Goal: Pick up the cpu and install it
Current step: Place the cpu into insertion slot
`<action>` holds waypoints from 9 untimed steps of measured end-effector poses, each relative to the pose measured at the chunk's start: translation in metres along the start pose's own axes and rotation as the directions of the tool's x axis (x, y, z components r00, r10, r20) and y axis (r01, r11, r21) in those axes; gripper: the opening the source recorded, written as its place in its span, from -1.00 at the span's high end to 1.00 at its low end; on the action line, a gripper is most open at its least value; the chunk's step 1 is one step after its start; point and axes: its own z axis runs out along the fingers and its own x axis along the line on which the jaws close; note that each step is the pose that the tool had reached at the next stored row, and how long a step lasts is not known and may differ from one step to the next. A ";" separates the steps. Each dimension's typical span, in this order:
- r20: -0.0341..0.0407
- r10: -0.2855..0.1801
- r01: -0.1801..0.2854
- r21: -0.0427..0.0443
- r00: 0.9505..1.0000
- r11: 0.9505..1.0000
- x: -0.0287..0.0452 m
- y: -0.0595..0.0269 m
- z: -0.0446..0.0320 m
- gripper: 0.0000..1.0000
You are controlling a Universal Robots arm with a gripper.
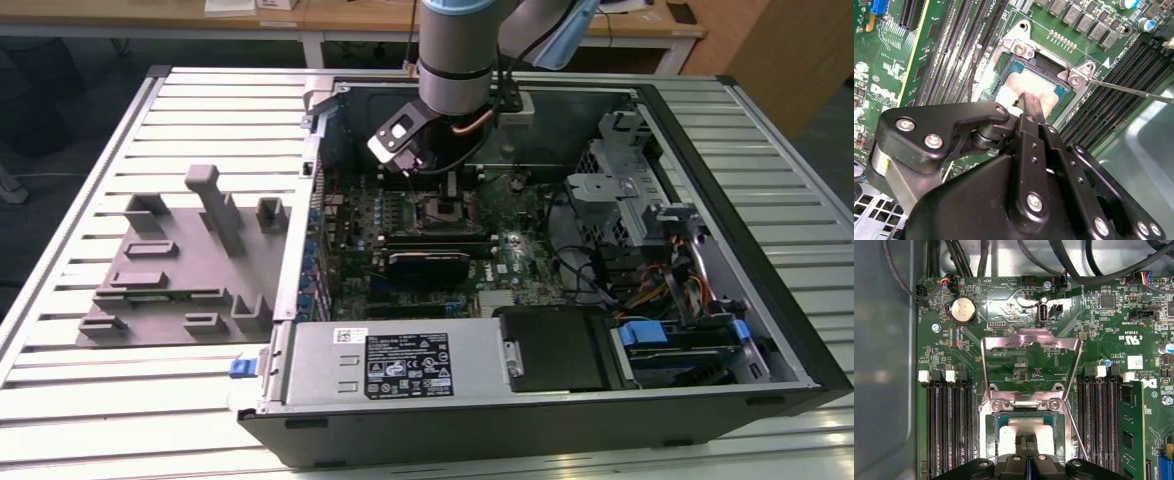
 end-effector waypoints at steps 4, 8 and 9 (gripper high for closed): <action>0.000 0.000 0.000 0.000 1.000 1.000 0.0000 0.0000 -0.0002 0.79; -0.002 0.000 0.000 -0.001 1.000 1.000 0.0004 0.0003 -0.0028 0.79; -0.001 0.000 0.000 -0.001 1.000 1.000 0.0002 0.0003 -0.0041 0.79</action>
